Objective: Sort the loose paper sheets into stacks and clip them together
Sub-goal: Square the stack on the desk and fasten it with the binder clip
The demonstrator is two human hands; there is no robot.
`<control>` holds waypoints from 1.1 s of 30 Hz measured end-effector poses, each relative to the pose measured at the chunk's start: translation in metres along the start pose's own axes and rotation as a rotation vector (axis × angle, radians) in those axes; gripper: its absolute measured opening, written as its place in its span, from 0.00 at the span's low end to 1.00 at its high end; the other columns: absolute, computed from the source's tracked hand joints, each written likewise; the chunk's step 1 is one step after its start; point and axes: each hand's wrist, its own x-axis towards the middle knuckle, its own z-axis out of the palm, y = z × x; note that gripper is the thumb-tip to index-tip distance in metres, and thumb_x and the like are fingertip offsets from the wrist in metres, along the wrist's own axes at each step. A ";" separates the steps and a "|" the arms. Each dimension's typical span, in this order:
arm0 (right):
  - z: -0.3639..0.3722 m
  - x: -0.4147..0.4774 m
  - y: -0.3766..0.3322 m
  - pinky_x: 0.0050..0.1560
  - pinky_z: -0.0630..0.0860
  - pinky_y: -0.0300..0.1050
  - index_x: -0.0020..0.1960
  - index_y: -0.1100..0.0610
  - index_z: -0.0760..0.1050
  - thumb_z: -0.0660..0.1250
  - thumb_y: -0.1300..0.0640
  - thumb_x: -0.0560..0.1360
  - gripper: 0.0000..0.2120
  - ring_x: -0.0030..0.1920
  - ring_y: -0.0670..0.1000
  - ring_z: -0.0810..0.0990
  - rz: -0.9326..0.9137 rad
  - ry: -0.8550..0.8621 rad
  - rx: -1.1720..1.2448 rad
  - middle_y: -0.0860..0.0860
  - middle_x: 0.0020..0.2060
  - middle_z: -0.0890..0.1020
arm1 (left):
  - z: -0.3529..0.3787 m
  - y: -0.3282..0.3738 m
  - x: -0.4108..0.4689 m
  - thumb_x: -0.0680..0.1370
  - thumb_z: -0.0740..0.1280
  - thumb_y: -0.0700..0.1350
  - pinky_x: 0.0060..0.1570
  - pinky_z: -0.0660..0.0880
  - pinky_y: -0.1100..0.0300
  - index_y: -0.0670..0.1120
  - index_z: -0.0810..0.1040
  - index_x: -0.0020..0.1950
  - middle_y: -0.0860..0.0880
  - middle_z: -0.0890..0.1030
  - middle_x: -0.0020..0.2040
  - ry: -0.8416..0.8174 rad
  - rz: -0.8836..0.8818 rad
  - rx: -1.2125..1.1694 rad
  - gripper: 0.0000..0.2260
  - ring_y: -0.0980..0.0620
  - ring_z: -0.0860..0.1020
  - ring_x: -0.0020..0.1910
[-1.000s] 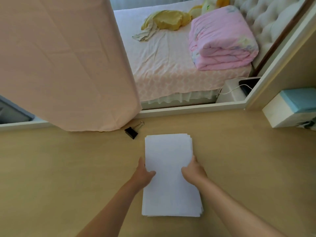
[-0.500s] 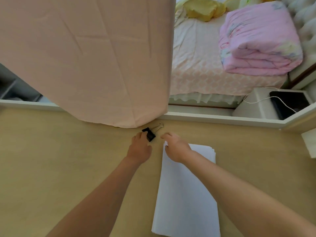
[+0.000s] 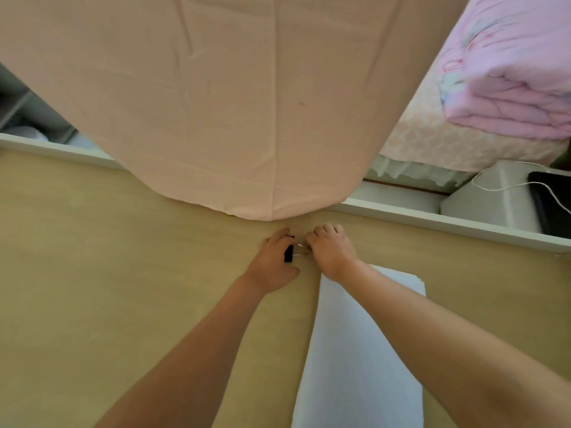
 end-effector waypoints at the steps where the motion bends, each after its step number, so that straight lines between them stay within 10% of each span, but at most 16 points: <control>1: 0.003 -0.002 -0.001 0.55 0.66 0.48 0.62 0.54 0.72 0.67 0.58 0.75 0.17 0.57 0.56 0.71 -0.027 0.026 -0.015 0.53 0.57 0.74 | -0.001 -0.001 -0.003 0.69 0.75 0.41 0.67 0.59 0.65 0.47 0.73 0.69 0.47 0.63 0.75 0.044 -0.006 -0.056 0.29 0.48 0.62 0.75; 9: -0.060 -0.044 0.024 0.36 0.71 0.47 0.46 0.52 0.70 0.61 0.54 0.81 0.05 0.38 0.53 0.75 0.071 -0.025 0.770 0.52 0.40 0.78 | -0.027 0.051 -0.027 0.70 0.77 0.40 0.55 0.73 0.67 0.48 0.76 0.65 0.53 0.79 0.59 0.287 -0.106 -0.517 0.24 0.58 0.76 0.59; 15: -0.098 -0.123 0.036 0.25 0.63 0.42 0.44 0.59 0.73 0.64 0.60 0.80 0.07 0.22 0.51 0.68 0.158 -0.029 1.400 0.55 0.31 0.79 | -0.037 0.107 -0.068 0.71 0.75 0.53 0.64 0.65 0.60 0.50 0.77 0.65 0.55 0.77 0.63 0.375 0.244 0.187 0.24 0.51 0.69 0.63; 33: -0.156 -0.253 0.039 0.30 0.70 0.40 0.65 0.64 0.77 0.55 0.61 0.83 0.16 0.31 0.50 0.74 -0.049 -0.014 2.005 0.56 0.42 0.81 | -0.057 0.193 -0.175 0.75 0.71 0.56 0.40 0.65 0.68 0.69 0.77 0.43 0.55 0.75 0.39 0.389 0.447 -0.104 0.07 0.56 0.72 0.41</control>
